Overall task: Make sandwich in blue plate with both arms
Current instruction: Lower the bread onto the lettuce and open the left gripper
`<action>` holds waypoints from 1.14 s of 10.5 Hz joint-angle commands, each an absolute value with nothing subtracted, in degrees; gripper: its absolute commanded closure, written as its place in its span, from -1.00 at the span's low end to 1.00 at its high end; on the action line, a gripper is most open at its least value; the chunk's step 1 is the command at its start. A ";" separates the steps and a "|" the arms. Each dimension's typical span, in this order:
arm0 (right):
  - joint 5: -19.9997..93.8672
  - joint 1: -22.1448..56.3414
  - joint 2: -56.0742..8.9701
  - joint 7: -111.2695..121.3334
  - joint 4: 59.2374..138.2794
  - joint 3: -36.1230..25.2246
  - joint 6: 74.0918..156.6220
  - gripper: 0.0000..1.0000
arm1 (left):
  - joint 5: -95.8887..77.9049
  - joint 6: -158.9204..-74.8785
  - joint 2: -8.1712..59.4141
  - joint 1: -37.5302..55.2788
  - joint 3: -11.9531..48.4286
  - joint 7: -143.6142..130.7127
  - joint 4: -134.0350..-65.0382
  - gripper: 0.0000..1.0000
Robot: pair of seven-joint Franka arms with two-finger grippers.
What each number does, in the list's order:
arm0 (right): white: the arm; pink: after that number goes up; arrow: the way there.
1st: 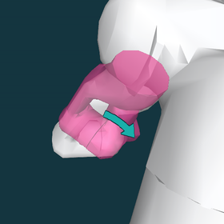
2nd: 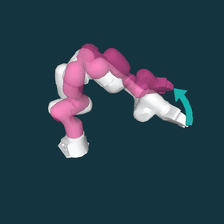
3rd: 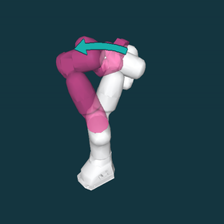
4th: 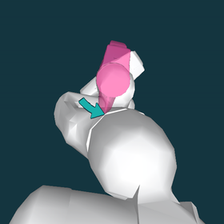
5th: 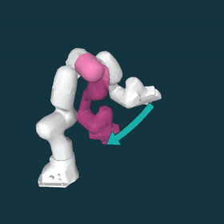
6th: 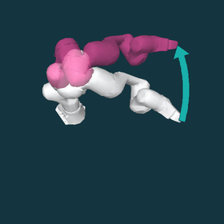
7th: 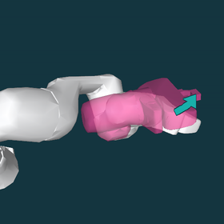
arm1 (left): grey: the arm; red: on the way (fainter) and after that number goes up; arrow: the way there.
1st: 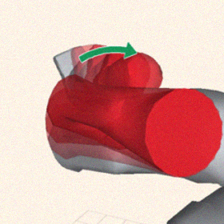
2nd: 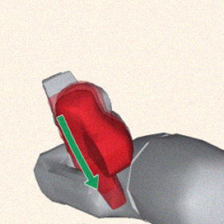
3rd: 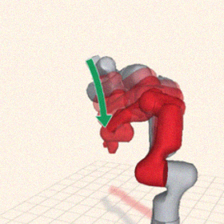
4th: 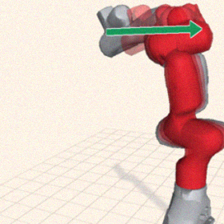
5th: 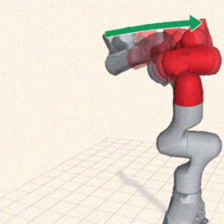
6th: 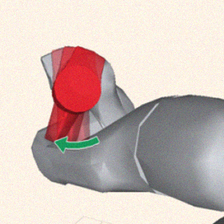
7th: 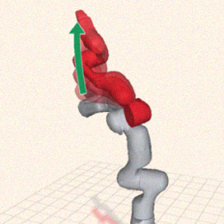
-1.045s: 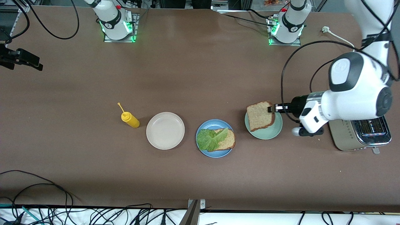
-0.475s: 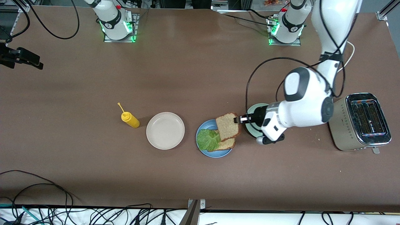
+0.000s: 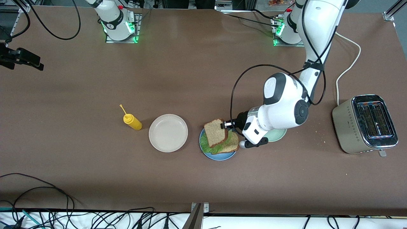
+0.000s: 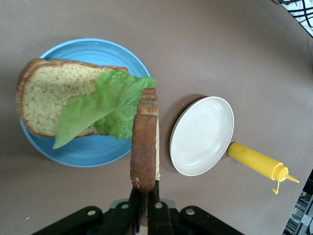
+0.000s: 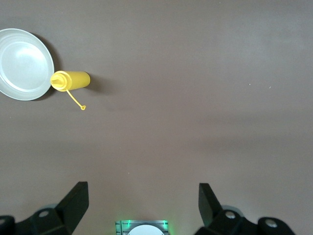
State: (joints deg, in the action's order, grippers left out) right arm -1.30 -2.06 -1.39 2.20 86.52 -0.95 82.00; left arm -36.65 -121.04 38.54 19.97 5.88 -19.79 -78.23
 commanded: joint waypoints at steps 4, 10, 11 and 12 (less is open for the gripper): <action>-0.80 -2.37 -0.53 1.93 85.34 -0.62 80.51 -1.00 | -37.62 -127.60 44.90 23.11 4.83 -18.99 -75.50 1.00; -0.88 -2.64 -1.32 2.37 85.34 -1.58 81.12 -1.00 | -37.88 -127.44 45.53 21.54 1.41 -8.26 -76.99 0.23; -0.88 -2.55 -1.41 2.46 85.34 -1.58 80.95 -1.00 | -37.79 -127.44 45.53 21.27 1.41 -8.26 -77.08 0.12; -0.79 -2.64 -1.23 2.29 85.34 -1.58 80.77 -1.00 | -37.71 -127.44 45.61 21.27 1.41 -8.26 -77.34 -0.57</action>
